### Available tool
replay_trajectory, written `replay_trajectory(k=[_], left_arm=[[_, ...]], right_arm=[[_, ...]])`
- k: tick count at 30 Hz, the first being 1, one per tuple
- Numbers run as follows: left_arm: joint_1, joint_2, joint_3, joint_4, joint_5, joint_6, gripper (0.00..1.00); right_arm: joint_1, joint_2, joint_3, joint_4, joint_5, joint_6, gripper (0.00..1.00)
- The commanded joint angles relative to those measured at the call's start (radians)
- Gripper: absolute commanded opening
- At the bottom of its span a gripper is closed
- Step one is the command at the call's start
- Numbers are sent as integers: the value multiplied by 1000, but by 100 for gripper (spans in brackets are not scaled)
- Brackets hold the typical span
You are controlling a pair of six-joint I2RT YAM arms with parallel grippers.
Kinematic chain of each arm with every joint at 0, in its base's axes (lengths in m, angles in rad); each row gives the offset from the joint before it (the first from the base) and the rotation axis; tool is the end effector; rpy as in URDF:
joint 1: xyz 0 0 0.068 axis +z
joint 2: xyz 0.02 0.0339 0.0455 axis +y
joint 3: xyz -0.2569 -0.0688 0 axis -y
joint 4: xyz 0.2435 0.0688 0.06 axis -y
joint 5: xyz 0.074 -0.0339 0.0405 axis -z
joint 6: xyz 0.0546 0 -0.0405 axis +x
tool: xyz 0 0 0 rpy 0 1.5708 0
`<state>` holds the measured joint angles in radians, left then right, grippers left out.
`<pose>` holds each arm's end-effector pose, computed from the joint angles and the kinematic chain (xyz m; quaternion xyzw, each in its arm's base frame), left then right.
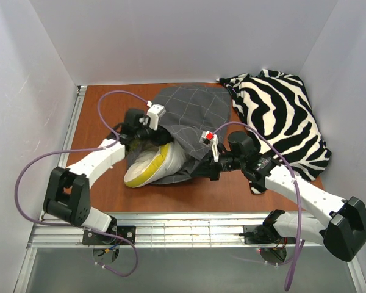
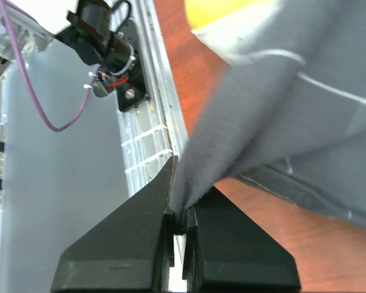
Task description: Put the pillow into the pillowcase
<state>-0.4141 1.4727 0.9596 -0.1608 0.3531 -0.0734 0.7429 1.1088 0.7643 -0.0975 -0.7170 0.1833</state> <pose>0.2984 -0.1518 0.2238 0.2254 0.8614 -0.2566 0.3760 0.1665 0.2016 0.2684 -0.3989 0.7086 0.4890 0.3157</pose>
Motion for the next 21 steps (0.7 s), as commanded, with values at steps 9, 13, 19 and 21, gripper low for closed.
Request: replay_trajectory(k=[9, 13, 19, 21], left_arm=[[140, -350, 41, -896, 244, 664, 89], [140, -433, -87, -863, 279, 727, 94], [35, -342, -167, -689, 227, 796, 98], [-17, -268, -179, -550, 173, 778, 90]], right_arm=[[-42, 103, -14, -93, 61, -265, 1], [-42, 135, 12, -94, 30, -265, 1], [-40, 184, 81, -65, -53, -217, 1], [-42, 212, 111, -64, -68, -217, 1]])
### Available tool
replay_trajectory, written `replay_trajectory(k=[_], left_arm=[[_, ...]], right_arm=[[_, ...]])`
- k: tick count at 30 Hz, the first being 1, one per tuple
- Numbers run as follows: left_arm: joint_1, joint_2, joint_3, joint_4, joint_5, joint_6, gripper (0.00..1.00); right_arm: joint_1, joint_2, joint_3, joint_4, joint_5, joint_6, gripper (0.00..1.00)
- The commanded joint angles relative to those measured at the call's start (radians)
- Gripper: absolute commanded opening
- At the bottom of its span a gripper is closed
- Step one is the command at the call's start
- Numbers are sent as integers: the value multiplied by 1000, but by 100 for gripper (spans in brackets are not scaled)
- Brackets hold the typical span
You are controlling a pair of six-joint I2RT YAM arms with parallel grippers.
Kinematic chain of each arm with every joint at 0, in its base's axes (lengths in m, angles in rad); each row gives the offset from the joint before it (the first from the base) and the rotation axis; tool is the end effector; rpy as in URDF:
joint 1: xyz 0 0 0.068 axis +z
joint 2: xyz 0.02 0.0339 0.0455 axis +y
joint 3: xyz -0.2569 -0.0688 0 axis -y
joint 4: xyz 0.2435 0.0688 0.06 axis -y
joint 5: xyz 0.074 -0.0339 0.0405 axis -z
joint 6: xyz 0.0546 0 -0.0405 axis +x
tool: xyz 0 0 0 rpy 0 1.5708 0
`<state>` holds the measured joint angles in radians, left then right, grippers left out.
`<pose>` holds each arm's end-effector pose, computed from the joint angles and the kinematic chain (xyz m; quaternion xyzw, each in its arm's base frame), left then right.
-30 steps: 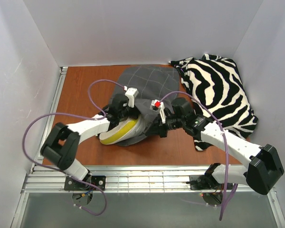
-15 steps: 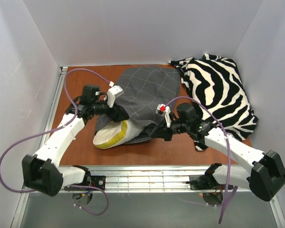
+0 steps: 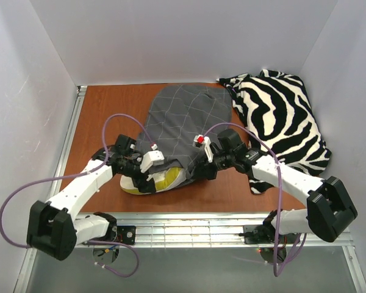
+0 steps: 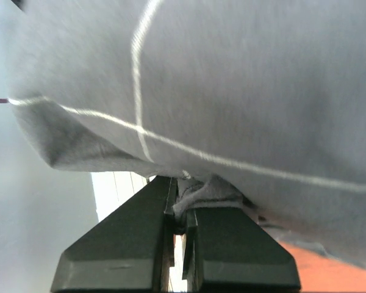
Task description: Put the pillow into the pillowcase
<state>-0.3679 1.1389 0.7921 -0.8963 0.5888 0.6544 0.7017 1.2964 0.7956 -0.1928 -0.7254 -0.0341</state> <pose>0.1760 -0.1003 0.2074 0.5031 0.8003 -0.2611 0.1954 0.1913 0.2091 0.2231 -0.4450 0.7356 0.4336 0.2699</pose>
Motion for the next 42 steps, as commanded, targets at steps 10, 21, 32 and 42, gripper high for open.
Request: replay_trajectory(k=[10, 21, 32, 42], left_arm=[[104, 349, 266, 803, -426, -498, 0], [60, 274, 27, 838, -515, -237, 0], [156, 24, 129, 214, 96, 7, 70], [630, 239, 302, 98, 399, -241, 77]], right_arm=[[162, -25, 407, -150, -311, 26, 1], [-48, 86, 129, -438, -244, -388, 2], [-21, 136, 678, -519, -151, -177, 63], [243, 444, 888, -407, 530, -297, 74]])
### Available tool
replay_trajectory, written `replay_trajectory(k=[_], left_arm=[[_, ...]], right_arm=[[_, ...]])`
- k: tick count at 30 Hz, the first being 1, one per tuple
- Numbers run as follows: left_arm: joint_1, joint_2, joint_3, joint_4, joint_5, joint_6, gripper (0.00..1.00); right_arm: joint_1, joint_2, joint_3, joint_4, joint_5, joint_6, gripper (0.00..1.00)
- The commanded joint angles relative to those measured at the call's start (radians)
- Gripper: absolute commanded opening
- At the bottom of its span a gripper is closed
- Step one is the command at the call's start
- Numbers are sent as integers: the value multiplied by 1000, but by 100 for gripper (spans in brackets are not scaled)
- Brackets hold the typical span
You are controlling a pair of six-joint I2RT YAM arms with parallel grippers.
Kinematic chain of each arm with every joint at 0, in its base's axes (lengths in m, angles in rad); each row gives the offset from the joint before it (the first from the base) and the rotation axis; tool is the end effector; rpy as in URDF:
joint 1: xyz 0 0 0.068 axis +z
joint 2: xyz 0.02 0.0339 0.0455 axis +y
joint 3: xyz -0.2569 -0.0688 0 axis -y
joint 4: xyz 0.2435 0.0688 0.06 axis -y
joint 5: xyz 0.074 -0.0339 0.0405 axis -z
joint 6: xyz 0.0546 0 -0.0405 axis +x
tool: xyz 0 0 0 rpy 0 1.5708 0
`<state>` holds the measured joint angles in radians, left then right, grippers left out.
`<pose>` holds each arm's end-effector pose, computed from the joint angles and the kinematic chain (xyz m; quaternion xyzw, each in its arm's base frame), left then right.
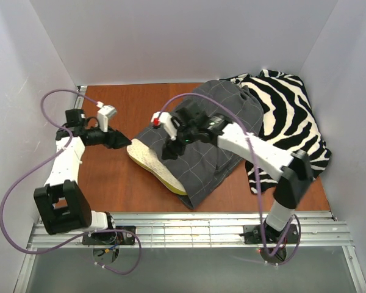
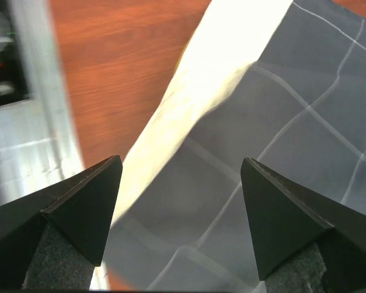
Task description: Put the pillow into the pillowcase
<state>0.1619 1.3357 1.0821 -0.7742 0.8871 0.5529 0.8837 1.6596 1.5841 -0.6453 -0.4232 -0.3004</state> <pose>0.2703 0.0013 0.2674 0.2819 0.8312 -0.3026 0.3716 0.2257 0.3104 0.3292 -0.5689 0.6908 0.2992 0.3311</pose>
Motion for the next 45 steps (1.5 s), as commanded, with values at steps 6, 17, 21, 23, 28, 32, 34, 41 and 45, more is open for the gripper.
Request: replay_trajectory(k=[6, 17, 21, 23, 28, 32, 34, 41, 45], left_arm=[[157, 100, 94, 136, -206, -312, 83], [238, 152, 95, 125, -191, -308, 84], [238, 115, 52, 150, -174, -269, 83], [238, 114, 20, 164, -127, -236, 81], [237, 160, -51, 223, -96, -143, 80], [232, 178, -115, 265, 97, -188, 84], [206, 137, -151, 364, 191, -284, 89], [-37, 11, -257, 628, 198, -470, 93], [-91, 48, -269, 708, 164, -547, 94]], right_arm=[[193, 352, 243, 81, 360, -32, 81], [228, 597, 200, 214, 758, -109, 93], [195, 586, 171, 211, 716, -91, 14], [178, 504, 166, 200, 596, -79, 1], [120, 231, 134, 239, 306, -78, 1], [43, 99, 126, 230, 259, -63, 1], [26, 62, 90, 220, 230, -65, 1], [9, -6, 24, 222, 212, -46, 1], [8, -27, 2, 213, 201, -31, 1]])
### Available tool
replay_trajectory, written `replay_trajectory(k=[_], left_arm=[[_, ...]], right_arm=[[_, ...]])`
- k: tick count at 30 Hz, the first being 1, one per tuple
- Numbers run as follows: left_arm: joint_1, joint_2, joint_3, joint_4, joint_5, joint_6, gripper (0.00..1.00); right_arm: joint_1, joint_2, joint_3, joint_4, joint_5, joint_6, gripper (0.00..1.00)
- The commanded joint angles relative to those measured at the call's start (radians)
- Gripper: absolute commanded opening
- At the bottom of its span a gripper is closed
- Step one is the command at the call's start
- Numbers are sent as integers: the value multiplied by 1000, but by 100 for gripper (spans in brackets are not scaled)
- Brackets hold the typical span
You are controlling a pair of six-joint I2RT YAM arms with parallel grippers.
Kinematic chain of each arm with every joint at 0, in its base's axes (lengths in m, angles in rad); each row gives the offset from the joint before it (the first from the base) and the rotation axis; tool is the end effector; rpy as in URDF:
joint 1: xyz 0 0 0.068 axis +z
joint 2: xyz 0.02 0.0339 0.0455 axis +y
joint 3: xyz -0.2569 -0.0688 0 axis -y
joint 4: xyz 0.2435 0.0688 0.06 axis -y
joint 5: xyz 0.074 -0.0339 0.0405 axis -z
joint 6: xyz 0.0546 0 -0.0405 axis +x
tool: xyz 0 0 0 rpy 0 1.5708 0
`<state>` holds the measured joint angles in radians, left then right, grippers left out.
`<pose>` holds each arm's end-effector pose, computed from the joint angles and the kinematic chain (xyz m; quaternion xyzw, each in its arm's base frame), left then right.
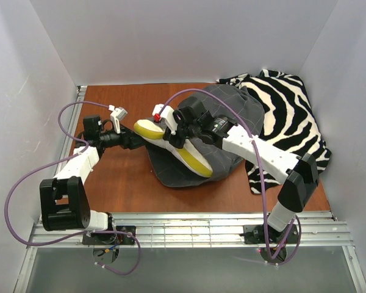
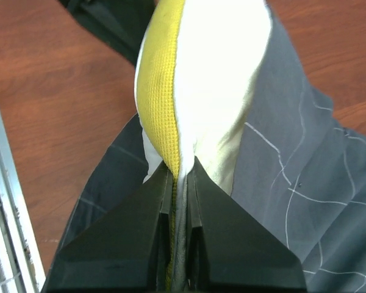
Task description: Put the pillow into the pillowcase
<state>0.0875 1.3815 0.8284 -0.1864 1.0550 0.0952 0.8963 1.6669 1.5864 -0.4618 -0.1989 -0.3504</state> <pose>0.2880 -0.0224 0.2209 0.2063 0.7897 -0.4268 0.3894 0.2423 0.3203 0.3436 -0.5454 0.6749 0.2152 0.4480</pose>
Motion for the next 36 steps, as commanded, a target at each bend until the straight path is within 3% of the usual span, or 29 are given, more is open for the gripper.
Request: replay_trajectory(k=[1, 5, 9, 15, 20, 21, 23, 24, 25, 26, 27, 28, 29, 30, 32, 36], left_arm=[[-35, 11, -24, 158, -32, -125, 94], [-74, 74, -34, 240, -206, -166, 93], [-112, 134, -37, 268, -210, -131, 86], [-153, 165, -54, 355, -254, -100, 83], [-167, 217, -17, 502, -305, -254, 72], [-152, 217, -9, 540, -267, -285, 64], [-138, 183, 26, 500, -245, -305, 15], [-134, 168, 46, 443, -244, -292, 0], [-134, 154, 75, 374, -195, -266, 0], [-134, 128, 101, 291, -176, -188, 0], [-135, 116, 135, 121, -162, -161, 0], [-134, 96, 136, 61, -149, -131, 0], [-135, 59, 133, 7, -136, -62, 0], [-134, 35, 106, -52, -135, -49, 0], [-135, -1, 71, -83, -124, -40, 0], [-134, 27, 25, -106, -56, -87, 0]], right_arm=[[-4, -44, -3, 29, -37, 25, 1], [-3, -75, -22, 29, -54, 51, 1], [-5, -114, -32, 22, -36, 47, 1], [-8, -160, -26, -9, -39, 53, 1], [-7, -188, -138, -29, -40, 27, 1], [-7, -200, -175, -28, -34, 4, 1], [3, -210, -332, 35, 51, -80, 1], [13, -202, -395, 72, 88, -116, 1], [19, -188, -443, 121, 134, -139, 1], [23, -167, -501, 209, 198, -165, 10], [26, -98, -494, 225, 238, -170, 26], [29, -63, -471, 232, 249, -156, 44], [29, -32, -427, 232, 237, -122, 71], [30, 0, -355, 235, 172, -67, 85], [45, 45, -292, 270, 116, -26, 96], [104, 158, -140, 288, 177, -9, 97]])
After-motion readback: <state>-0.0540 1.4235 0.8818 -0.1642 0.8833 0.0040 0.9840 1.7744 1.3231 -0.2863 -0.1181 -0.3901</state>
